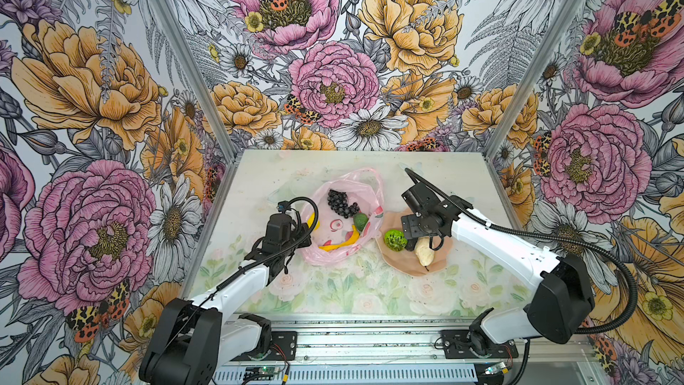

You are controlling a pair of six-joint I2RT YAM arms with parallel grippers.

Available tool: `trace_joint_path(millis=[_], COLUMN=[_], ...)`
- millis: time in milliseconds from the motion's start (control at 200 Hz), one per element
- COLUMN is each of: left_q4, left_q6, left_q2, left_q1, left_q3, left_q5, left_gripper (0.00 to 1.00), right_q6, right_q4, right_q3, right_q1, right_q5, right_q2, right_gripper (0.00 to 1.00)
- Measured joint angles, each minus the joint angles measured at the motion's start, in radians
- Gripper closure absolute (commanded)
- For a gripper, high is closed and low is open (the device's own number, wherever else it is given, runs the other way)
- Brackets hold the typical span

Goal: Take fruits out of the plastic bag
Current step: Place the fruit on the plate, then pick up the fruit from the plastic bag.

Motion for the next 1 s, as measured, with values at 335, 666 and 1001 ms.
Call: trace_joint_path(millis=[335,666,1001], left_q4=[0.0,0.0,0.0], left_q6=[0.0,0.0,0.0], left_q2=[0.0,-0.01,-0.011], left_q1=[0.0,0.0,0.0], left_q3=[0.0,0.0,0.0], left_q5=[-0.004,-0.012,-0.013], left_gripper=[1.0,1.0,1.0], right_q6=[-0.086,-0.088,-0.037], right_q4=[0.045,0.137,0.178], right_q3=[0.27,0.458,0.522], right_q1=[0.164,0.283,0.226], right_q5=[0.175,0.021,-0.114], right_q2=[0.179,0.455,0.607], right_gripper=[0.01,0.07,0.19])
